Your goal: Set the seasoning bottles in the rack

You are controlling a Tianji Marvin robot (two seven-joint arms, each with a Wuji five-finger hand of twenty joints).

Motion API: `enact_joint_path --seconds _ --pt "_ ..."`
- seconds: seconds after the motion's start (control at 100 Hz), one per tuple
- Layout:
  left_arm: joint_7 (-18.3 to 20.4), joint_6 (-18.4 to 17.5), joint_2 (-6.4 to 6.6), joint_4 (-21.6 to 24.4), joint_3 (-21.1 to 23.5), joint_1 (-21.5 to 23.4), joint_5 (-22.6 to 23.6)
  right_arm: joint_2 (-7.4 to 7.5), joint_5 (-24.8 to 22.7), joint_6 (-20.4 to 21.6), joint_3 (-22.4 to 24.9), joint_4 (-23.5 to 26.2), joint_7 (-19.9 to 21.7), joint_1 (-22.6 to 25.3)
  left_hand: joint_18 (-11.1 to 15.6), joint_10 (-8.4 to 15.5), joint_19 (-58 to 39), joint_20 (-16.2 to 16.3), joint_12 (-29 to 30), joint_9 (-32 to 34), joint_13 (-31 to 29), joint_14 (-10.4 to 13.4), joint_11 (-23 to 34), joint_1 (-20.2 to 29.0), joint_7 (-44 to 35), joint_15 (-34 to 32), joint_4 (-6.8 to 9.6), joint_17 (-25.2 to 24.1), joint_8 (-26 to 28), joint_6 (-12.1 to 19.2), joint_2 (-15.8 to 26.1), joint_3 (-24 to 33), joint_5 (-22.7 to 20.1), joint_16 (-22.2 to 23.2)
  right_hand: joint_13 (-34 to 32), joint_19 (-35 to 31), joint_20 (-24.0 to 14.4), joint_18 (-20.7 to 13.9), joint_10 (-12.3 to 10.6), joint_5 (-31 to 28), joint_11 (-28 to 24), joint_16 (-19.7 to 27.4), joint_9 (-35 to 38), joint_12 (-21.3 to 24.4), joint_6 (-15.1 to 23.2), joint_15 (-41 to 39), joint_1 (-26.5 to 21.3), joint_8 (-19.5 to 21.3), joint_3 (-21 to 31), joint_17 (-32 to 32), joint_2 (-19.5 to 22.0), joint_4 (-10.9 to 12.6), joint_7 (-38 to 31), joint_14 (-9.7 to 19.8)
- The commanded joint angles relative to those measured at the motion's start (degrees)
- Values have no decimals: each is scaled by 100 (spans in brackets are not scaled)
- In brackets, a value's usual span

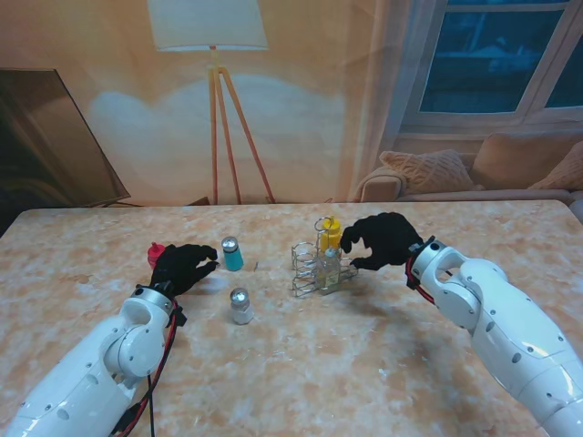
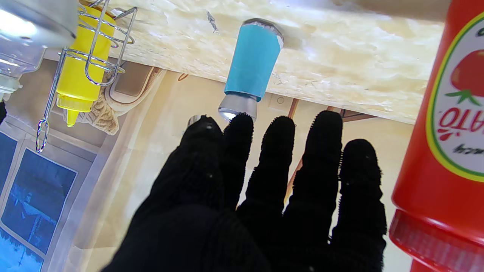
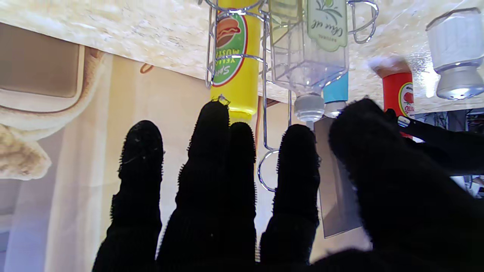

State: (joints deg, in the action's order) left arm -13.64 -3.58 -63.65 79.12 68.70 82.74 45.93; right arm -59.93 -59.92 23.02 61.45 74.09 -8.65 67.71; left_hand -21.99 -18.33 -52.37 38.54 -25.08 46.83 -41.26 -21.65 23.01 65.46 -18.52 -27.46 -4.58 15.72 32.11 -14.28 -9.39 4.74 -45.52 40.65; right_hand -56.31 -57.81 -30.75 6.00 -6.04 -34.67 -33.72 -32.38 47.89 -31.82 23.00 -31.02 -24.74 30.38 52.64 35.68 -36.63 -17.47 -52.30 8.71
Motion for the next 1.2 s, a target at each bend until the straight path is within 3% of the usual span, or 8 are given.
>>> enact_joint_path --seconds 0.0,0.38,0.56,1.19 --pt "79 -10 -4 22 -4 11 13 5 13 -123 14 17 46 178 -95 4 -82 88 -31 -78 3 -6 55 14 -78 -121 60 -41 54 42 -41 137 45 144 82 -124 96 93 74 48 74 88 16 59 34 48 -137 47 -178 -94 150 142 -50 -74" --pt "97 0 -1 23 -25 8 18 -62 309 -637 105 -113 -43 463 -99 -15 -74 86 -30 -79 9 -7 51 -3 -80 -119 54 -52 55 42 -48 177 46 144 88 -137 193 205 107 -48 85 38 174 -6 -19 17 -585 -27 -901 -225 780 381 -201 -154" --pt "116 3 2 21 -45 -1 18 -111 442 -900 6 -258 -213 494 -94 -12 -75 87 -30 -80 9 -12 50 -16 -82 -119 50 -49 56 43 -43 187 44 144 71 -168 197 288 117 -113 74 25 218 -19 -18 -6 -655 0 -966 -241 806 427 -201 -181" --pt "227 73 19 131 -103 56 45 -109 433 -861 108 -252 -254 552 -98 -16 -70 87 -26 -88 17 -11 41 -38 -78 -109 44 -48 53 46 -39 216 49 139 89 -219 221 306 103 -99 65 17 220 -33 -54 -23 -678 27 -966 -281 806 439 -166 -174"
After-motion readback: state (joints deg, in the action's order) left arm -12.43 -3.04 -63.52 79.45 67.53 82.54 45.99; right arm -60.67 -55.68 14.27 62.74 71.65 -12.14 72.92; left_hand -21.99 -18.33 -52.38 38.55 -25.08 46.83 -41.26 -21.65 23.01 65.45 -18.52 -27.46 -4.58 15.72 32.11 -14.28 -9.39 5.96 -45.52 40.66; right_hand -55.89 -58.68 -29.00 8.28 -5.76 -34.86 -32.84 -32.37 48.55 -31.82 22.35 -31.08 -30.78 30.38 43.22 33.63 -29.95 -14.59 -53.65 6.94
